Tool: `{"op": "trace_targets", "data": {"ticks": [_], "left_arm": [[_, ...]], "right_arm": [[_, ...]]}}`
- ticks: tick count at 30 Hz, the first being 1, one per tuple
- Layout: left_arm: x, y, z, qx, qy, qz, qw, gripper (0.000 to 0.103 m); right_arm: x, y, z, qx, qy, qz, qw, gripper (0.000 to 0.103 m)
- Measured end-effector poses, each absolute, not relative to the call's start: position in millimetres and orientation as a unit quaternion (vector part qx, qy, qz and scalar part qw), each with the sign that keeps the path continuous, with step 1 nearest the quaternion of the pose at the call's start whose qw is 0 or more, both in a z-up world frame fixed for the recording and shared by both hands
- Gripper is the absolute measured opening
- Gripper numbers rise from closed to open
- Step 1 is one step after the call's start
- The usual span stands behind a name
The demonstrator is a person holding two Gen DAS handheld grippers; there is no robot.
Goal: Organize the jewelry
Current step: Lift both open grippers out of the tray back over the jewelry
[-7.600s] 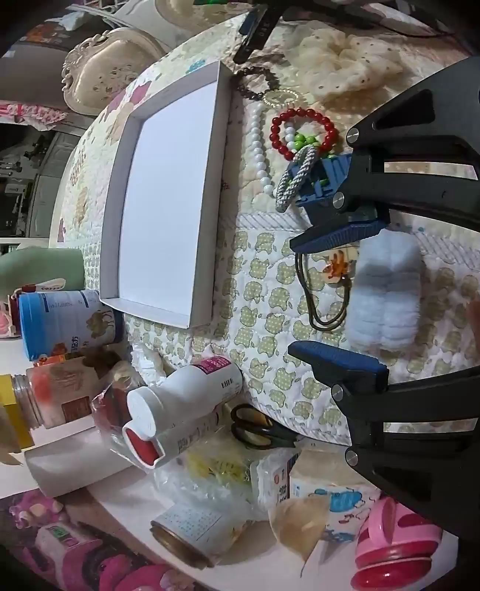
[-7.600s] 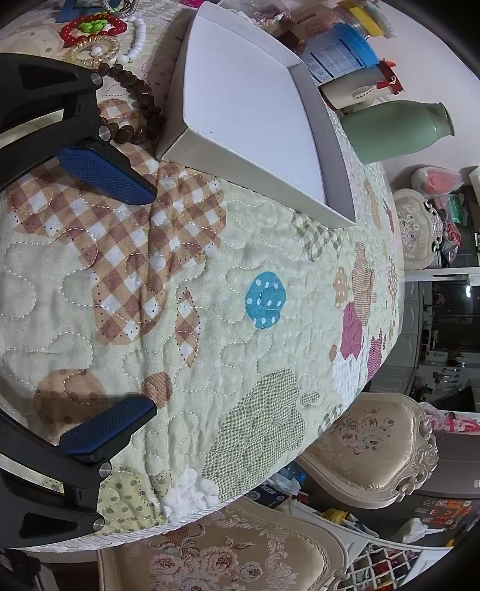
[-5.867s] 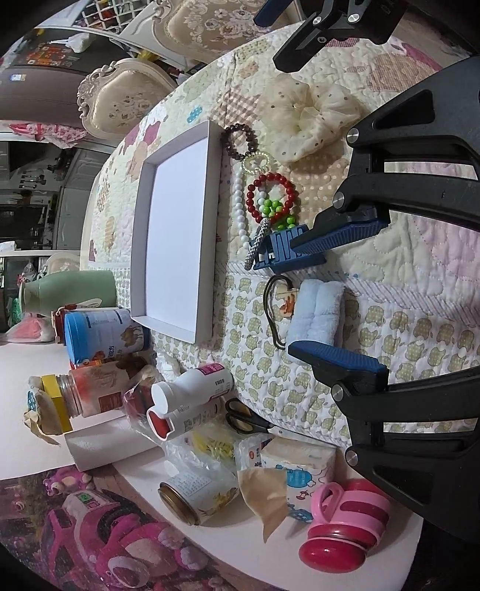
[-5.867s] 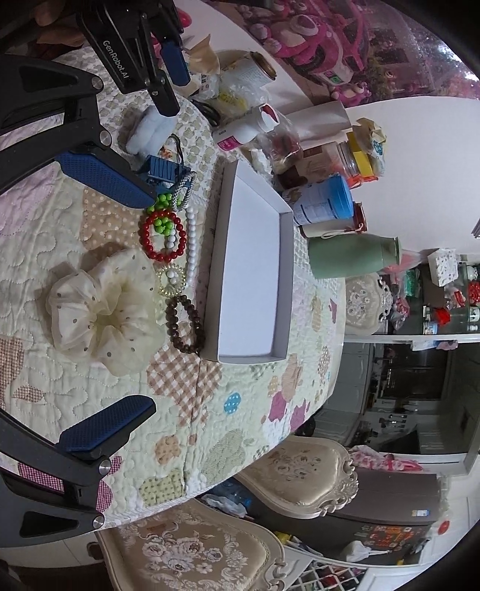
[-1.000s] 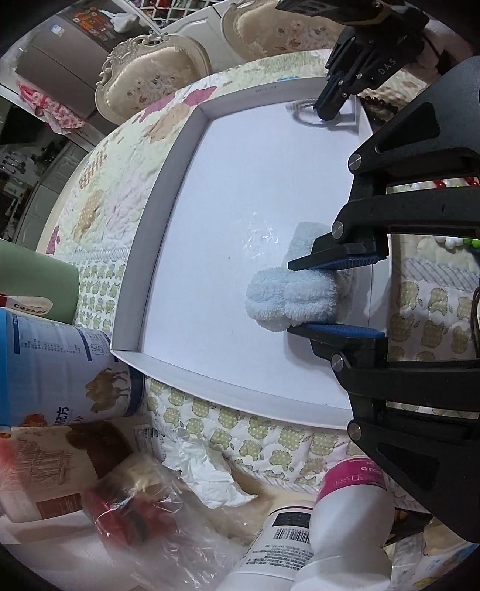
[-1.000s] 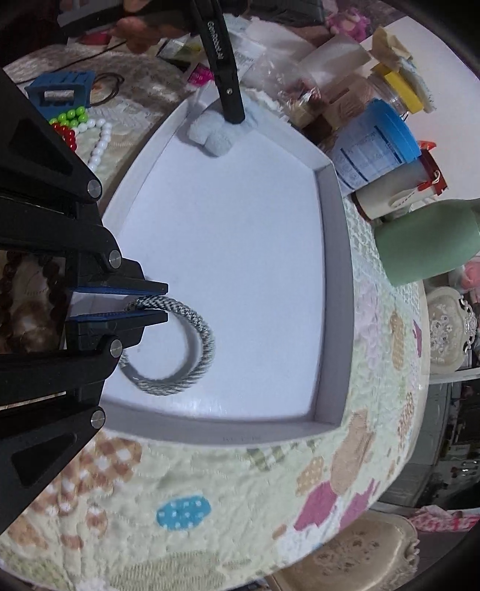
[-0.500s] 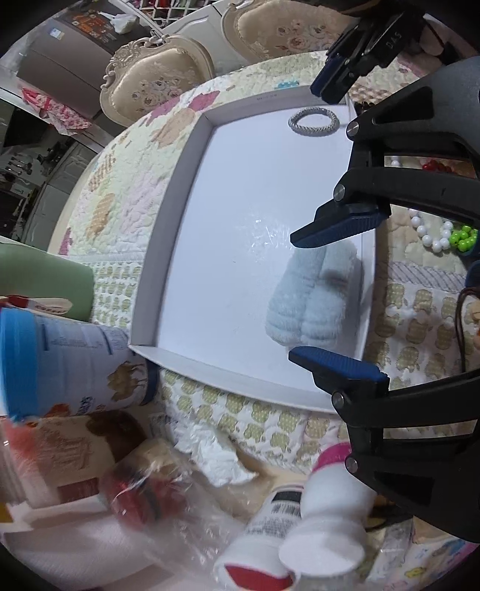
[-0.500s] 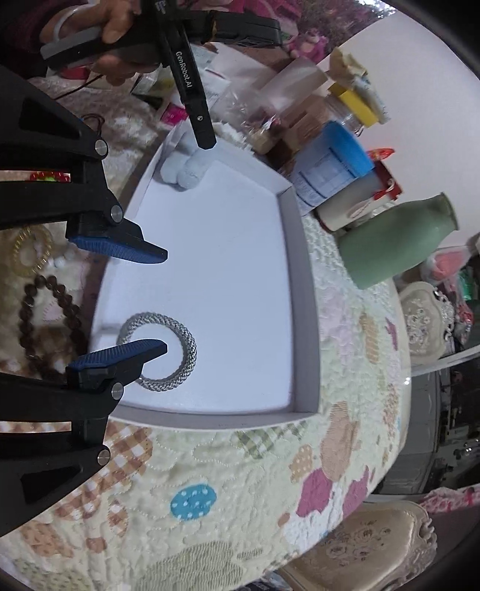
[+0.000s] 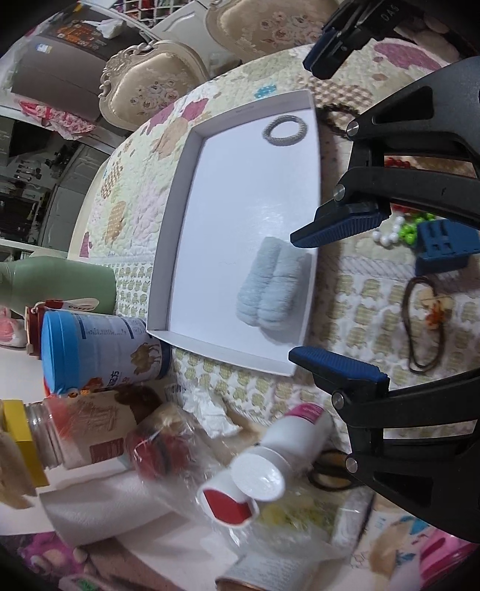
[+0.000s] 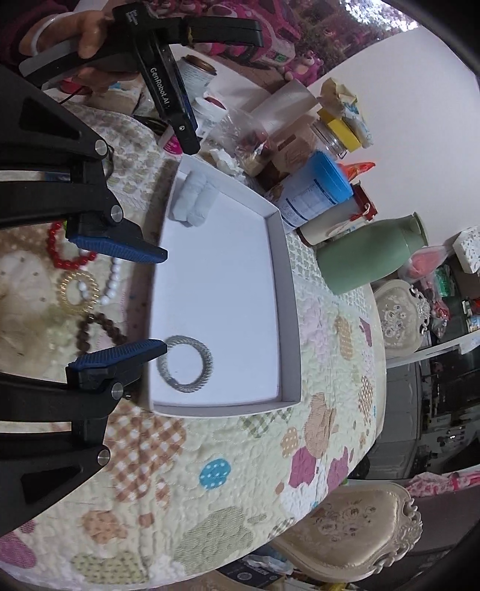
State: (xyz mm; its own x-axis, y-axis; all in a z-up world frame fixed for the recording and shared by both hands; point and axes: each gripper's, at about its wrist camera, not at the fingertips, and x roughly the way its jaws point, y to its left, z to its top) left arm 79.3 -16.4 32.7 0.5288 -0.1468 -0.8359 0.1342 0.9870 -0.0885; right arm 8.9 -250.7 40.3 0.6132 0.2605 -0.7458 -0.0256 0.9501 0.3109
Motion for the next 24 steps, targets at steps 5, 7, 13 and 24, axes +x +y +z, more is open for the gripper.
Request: {"op": "trace_targets", "data": {"ticks": [5, 7, 13, 24], "left_arm": [[51.1, -19.4, 36.7, 0.016, 0.467, -0.076, 0.881, 0.055], [38.1, -20.1, 37.6, 0.023, 0.463, -0.072, 0.883, 0.055], [4.8, -22.4, 37.0, 0.039, 0.460, -0.064, 0.885, 0.055], [-41.0, -19.8, 38.3, 0.048, 0.458, -0.060, 0.885, 0.055]], "right_arm": [[-15.9, -245.6, 45.5, 0.123, 0.428, 0.080, 0.892, 0.041], [-29.7, -244.4, 47.8, 0.113, 0.426, 0.076, 0.894, 0.041], [-61.0, -247.6, 46.6, 0.112, 0.428, 0.073, 0.894, 0.042], [-105.7, -249.9, 38.2, 0.112, 0.437, 0.075, 0.889, 0.048]]}}
